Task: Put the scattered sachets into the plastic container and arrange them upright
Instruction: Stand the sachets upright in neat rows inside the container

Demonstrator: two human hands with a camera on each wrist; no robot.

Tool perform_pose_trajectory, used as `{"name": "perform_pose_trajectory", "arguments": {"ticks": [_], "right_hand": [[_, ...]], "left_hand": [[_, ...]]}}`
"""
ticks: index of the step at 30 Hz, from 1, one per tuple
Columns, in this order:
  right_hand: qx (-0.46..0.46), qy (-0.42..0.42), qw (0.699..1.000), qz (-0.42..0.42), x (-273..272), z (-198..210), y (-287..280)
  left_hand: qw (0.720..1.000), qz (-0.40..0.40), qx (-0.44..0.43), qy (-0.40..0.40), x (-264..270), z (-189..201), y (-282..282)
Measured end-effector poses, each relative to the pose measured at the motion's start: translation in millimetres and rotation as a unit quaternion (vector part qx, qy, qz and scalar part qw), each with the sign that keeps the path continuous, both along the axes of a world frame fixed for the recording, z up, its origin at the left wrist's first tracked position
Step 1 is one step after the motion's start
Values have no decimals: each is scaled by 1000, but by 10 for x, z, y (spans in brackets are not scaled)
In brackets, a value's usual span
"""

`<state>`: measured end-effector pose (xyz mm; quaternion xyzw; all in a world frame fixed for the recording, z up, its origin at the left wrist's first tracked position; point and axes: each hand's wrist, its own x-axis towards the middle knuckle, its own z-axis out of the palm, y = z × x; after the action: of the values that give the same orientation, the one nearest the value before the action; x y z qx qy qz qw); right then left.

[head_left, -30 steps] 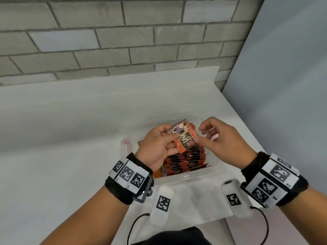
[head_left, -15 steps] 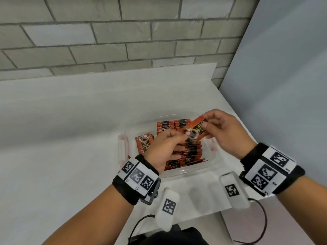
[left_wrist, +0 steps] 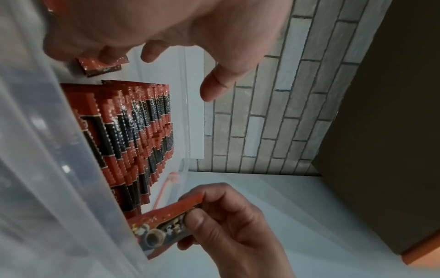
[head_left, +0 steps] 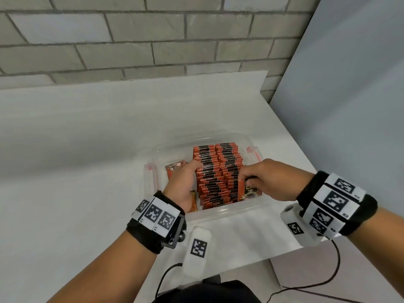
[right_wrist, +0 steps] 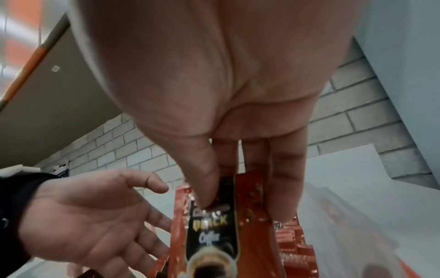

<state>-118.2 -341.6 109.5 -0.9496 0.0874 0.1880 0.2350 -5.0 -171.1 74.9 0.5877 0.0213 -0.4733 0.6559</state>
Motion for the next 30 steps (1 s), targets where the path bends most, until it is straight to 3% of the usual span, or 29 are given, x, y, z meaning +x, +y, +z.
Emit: {"name": "perform_pose_trajectory", "arguments": {"ticks": [4, 8, 19, 30], "right_hand": [[-29, 40, 999, 16, 75, -125, 60], [-69, 17, 997, 40, 93, -269, 100], [-103, 64, 992, 41, 166, -138, 110], [-104, 81, 990, 56, 225, -221, 112]], "left_hand": [[1000, -13, 2, 19, -14, -27, -37], [998, -13, 11, 59, -4, -25, -61], [994, 0, 11, 112, 16, -34, -91], [994, 2, -12, 106, 34, -59, -85]]}}
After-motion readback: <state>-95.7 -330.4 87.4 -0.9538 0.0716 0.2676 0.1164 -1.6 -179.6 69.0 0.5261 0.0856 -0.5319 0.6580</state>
